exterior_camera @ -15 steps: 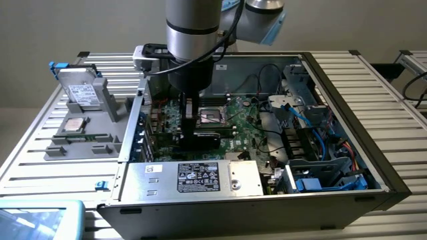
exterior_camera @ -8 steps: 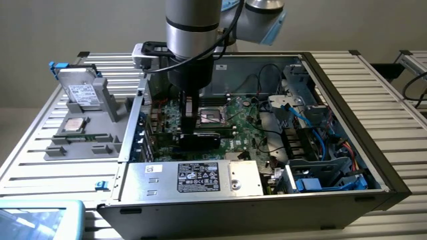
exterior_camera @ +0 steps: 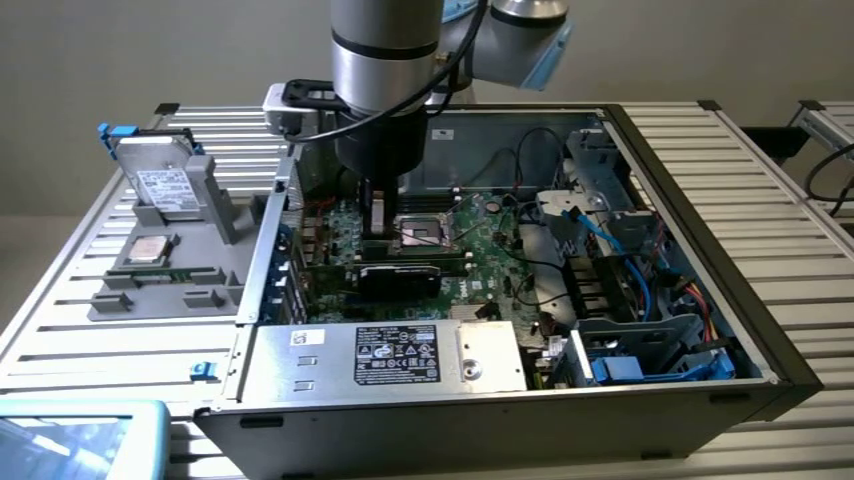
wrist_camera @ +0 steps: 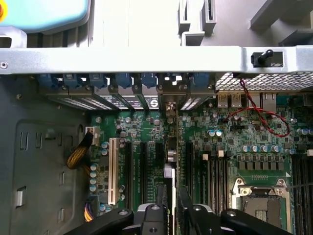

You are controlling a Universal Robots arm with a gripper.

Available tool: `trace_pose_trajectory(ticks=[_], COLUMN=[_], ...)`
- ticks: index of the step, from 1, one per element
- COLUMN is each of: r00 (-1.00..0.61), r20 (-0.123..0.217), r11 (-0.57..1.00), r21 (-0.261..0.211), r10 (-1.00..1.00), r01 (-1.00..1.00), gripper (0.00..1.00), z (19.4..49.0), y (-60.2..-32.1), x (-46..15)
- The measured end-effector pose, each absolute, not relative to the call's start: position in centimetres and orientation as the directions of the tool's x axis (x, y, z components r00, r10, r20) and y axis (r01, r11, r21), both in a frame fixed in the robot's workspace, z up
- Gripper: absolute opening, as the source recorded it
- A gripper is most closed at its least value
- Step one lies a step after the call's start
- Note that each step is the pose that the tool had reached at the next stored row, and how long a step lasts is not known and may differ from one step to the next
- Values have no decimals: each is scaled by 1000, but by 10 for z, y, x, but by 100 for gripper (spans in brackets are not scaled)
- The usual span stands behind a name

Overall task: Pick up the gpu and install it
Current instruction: 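Press down on the gpu until it lock into place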

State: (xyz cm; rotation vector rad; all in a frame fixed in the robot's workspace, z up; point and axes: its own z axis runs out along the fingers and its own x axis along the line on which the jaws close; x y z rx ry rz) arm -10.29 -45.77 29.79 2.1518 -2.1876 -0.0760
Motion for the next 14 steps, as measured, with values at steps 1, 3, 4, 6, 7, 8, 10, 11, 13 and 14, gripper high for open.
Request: trace_pose_trajectory(ticks=[1,3,4,6,7,8,10,11,13,14], r00=[-21,-33,-35,-37,-38,-38,-39,-39,-41,-42], r20=[17,17,17,16,16,16,16,16,15,15], r11=[22,34,36,38,39,39,39,39,41,43], r21=[86,79,72,60,54,51,50,50,47,45], r10=[-1000,-999,-999,-999,-999,-999,-999,-999,-999,-999], r01=[-996,-996,-997,-997,-998,-998,-998,-998,-998,-998], gripper=[21,12,12,12,12,12,12,12,12,12], z=[298,298,297,296,296,296,295,295,294,293], y=[-458,-458,-457,-457,-457,-457,-457,-457,-457,-457], x=[-103,-103,-103,-105,-106,-108,-114,-117,-120,-120])
